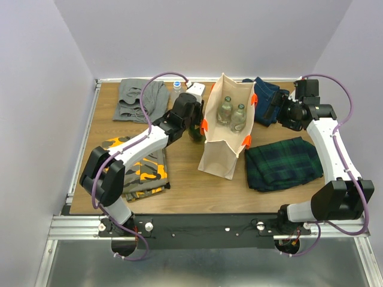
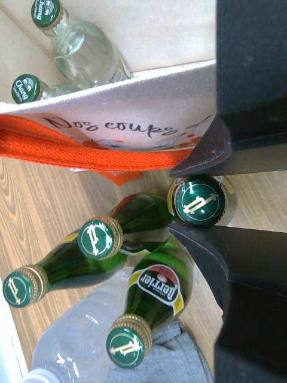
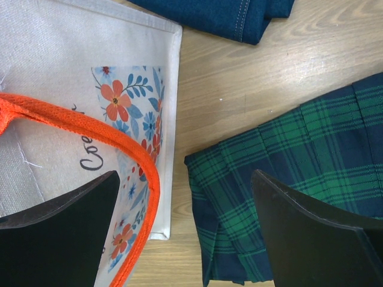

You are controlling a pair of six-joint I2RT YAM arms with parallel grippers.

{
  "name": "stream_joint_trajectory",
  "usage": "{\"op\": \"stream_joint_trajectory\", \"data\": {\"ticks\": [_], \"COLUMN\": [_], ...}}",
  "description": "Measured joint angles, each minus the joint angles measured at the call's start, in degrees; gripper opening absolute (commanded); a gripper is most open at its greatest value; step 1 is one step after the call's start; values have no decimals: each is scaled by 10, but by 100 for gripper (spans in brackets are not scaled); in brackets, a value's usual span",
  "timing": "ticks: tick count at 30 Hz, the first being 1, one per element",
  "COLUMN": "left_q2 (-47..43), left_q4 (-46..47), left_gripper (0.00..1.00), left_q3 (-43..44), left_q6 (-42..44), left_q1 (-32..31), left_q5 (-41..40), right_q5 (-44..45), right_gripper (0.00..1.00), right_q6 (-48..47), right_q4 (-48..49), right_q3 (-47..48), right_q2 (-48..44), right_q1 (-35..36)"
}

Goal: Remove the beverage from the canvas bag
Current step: Place the drink at the center of the board.

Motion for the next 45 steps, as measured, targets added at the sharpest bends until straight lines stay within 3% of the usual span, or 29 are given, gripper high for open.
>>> {"op": "stream_joint_trajectory", "data": {"ticks": [45], "left_q2": [1], "left_q4": [56], "left_gripper": [0], "left_q3": [-42], "left_q6": [-22], "left_q1": [-17], "left_q5": [-49], "right_q5": [3], "right_gripper": [100], "right_q6": [0], "right_q4": [-1], "right_q3": [0], "right_q2": [-1], "right_q1": [0]}}
